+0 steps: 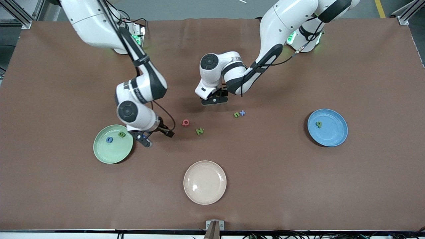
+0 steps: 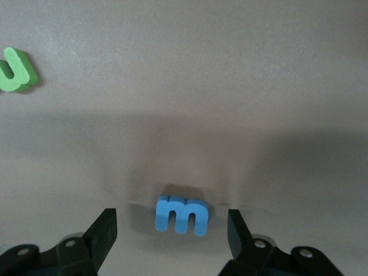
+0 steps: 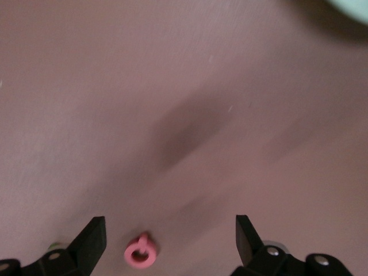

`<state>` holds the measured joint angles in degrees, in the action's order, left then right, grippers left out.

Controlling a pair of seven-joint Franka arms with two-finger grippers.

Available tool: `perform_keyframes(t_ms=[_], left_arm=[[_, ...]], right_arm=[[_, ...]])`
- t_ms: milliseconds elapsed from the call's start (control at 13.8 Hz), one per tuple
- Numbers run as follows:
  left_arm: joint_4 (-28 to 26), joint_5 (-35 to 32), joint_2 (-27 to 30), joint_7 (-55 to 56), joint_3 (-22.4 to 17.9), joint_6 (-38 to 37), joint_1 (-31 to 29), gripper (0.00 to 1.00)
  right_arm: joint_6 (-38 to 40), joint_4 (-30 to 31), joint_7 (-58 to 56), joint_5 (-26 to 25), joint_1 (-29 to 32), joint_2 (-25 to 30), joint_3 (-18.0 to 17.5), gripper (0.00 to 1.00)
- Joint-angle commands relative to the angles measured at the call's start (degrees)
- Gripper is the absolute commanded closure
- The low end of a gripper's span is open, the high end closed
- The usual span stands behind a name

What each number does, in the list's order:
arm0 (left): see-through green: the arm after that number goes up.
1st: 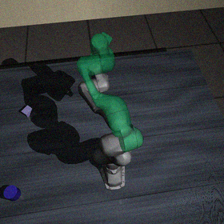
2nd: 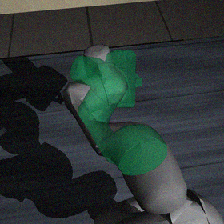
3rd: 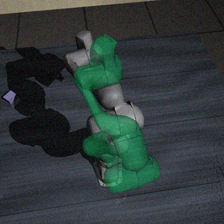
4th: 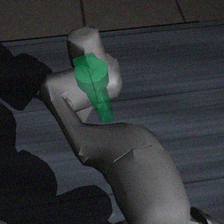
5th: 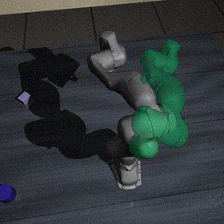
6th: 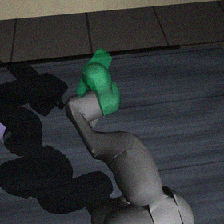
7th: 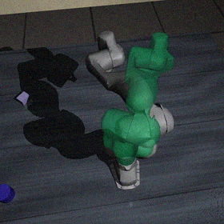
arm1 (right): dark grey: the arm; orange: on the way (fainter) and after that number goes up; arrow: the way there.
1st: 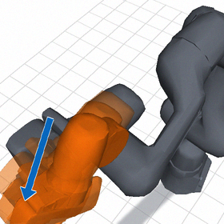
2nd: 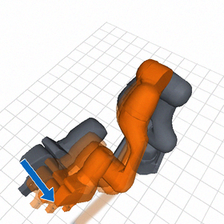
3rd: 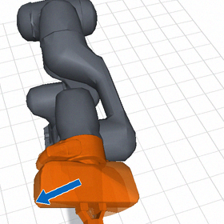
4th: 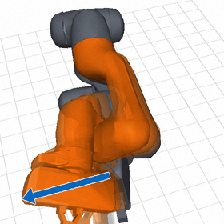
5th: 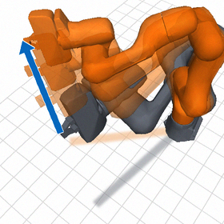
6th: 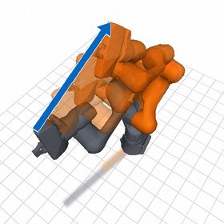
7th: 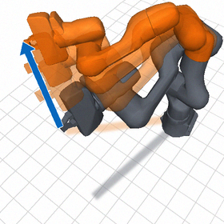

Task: Sort upper and lower case letters into plates
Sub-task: 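Grasp blue m with the left gripper while the right gripper reaches Q, then carry m with the left gripper while the right gripper grasps pink Q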

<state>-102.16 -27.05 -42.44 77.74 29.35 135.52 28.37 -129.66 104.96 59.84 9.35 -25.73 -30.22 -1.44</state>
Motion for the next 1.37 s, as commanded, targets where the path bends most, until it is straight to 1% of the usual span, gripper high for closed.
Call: perform_keyframes(t_ms=[0, 145, 289, 506, 723, 795, 1012, 1156, 1301], left_arm=[[0.9, -1.5, -1.1, 0.3, -0.3, 1.9, 0.2, 0.17], [0.9, -1.5, -1.0, 0.7, -0.3, 1.9, 0.3, 0.17], [0.9, -1.5, -1.1, 0.8, -0.3, 1.9, 0.3, 0.17], [0.4, -2.0, -1.1, 0.8, -0.3, 1.9, 0.3, 0.22], [0.4, -2.0, -1.1, 0.8, -0.3, 1.9, 0.4, 0.29], [0.4, -2.0, -1.1, 0.8, -0.3, 1.9, 0.4, 0.29], [0.4, -2.0, -1.3, 0.8, -0.3, 1.9, 0.4, 0.4], [0.4, -2.0, -1.3, 0.9, -0.3, 1.9, 0.4, 0.42], [0.4, -2.0, -1.3, 1.0, -0.3, 1.9, 0.4, 0.48]], right_arm=[[-0.6, 2.5, 6.3, -3.5, -2.4, 2.1, 0.7, 0.04], [-0.6, 3.4, 11.6, -5.8, -5.8, 2.1, 0.8, 0.05], [-1.9, 3.6, 14.8, -8.6, -6.4, 1.6, 0.8, 0.05], [-7.7, 4.4, 18.0, -8.8, -7.3, -0.3, 0.7, 0.05], [-10.7, 4.4, 20.4, -8.8, -8.8, -2.2, 0.7, 0.05], [-11.1, 4.4, 20.5, -8.8, -9.4, -2.6, 0.7, 0.06], [-13.3, 4.3, 23.6, -8.9, -10.9, -3.7, 0.7, 0.13], [-13.9, 4.3, 24.1, -8.9, -11.4, -4.3, 0.7, 0.18], [-13.9, 4.3, 24.1, -8.8, -11.4, -4.3, 0.7, 0.32]])
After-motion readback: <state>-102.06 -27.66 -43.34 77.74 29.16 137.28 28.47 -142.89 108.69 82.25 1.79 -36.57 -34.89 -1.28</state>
